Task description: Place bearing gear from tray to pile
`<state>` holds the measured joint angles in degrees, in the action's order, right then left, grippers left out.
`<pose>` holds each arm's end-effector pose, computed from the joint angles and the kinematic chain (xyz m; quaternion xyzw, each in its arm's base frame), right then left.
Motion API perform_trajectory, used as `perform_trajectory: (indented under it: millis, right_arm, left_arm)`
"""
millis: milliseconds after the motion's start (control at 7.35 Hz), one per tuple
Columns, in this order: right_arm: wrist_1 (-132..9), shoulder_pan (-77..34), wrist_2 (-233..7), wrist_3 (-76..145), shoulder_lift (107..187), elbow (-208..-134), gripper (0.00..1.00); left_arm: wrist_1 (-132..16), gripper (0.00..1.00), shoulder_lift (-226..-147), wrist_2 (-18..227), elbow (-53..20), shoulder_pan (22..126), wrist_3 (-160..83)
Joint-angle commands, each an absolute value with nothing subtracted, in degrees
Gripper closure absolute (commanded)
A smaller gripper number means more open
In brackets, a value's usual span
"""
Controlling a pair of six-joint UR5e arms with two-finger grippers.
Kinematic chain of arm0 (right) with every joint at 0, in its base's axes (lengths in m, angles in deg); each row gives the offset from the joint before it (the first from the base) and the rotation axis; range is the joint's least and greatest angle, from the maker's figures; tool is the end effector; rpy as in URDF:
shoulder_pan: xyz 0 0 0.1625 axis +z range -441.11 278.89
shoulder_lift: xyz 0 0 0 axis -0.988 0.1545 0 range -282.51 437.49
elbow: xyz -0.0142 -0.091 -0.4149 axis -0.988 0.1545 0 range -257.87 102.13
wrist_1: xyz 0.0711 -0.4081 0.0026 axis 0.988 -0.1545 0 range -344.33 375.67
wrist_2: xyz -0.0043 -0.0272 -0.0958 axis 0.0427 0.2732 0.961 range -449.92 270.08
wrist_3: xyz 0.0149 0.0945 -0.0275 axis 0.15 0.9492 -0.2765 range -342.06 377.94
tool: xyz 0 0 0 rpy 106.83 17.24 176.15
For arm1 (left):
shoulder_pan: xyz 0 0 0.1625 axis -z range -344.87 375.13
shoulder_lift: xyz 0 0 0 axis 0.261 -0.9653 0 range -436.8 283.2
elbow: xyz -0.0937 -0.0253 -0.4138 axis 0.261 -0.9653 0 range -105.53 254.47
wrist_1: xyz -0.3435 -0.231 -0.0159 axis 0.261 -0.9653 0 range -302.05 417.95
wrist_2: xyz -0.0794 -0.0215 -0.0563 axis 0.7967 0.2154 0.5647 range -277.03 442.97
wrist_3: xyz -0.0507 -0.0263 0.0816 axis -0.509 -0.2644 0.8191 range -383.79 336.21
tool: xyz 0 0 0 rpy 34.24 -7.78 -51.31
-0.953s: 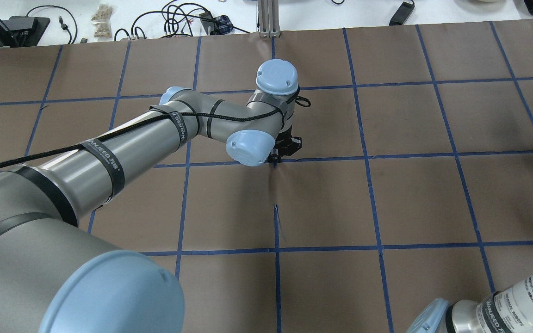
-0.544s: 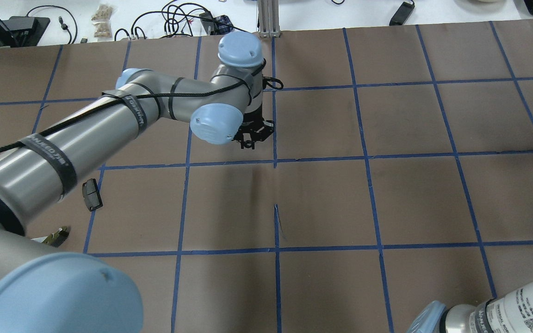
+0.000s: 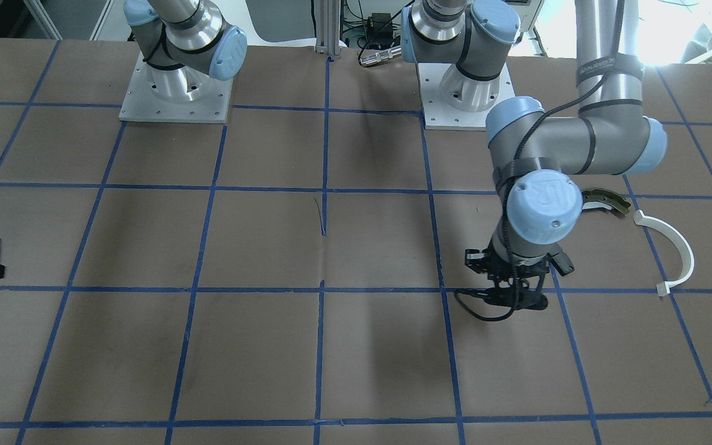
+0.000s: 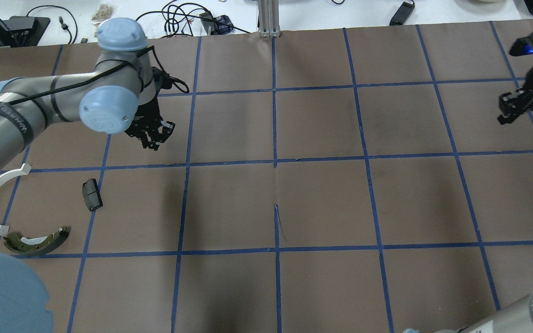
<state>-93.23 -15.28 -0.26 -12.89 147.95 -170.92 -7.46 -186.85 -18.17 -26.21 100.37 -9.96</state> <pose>-0.1224 -0.5997 0.3066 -0.0580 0.9978 0.0271 0.0175 -0.0662 -0.5790 0.2535 0.0837 0.9903 0.0682 0.0871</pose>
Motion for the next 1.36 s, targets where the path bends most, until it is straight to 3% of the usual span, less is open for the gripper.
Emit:
perform_trajectory:
  millis: [0,136,544,817,953,1089,1225]
  right_arm:
    - [-93.66,1.35,-0.36,14.56,147.63,-170.77,1.0]
    - [-95.49,7.51,-0.36,24.6,147.19,-170.86,1.0]
    - [-106.09,22.82,-1.92,47.05,141.06,-170.86,1.0]
    - [-112.44,27.86,-2.73,53.61,136.57,-170.77,1.0]
    - [-114.3,28.74,-2.82,53.88,135.07,-170.86,0.98]
    - [-114.67,29.19,-2.64,53.8,134.62,-170.94,0.59]
    - [-115.11,29.19,-1.95,51.8,134.44,-170.94,0.01]
  left_arm:
    - [7.6,1.0,-184.82,-17.49,-37.27,88.75,2.35]
    - [11.06,1.0,-184.29,-15.4,-40.28,84.26,7.54]
    - [11.89,1.0,-183.75,-14.5,-40.57,75.1,19.68]
    - [12.07,1.0,-185.16,-11.97,-41.01,69.29,21.47]
    - [12.07,0.75,-185.6,-11.95,-40.93,69.27,21.48]
    - [11.98,0.26,-185.87,-11.95,-40.58,69.01,21.39]
    - [11.8,0.12,-185.78,-11.86,-39.27,69.27,20.43]
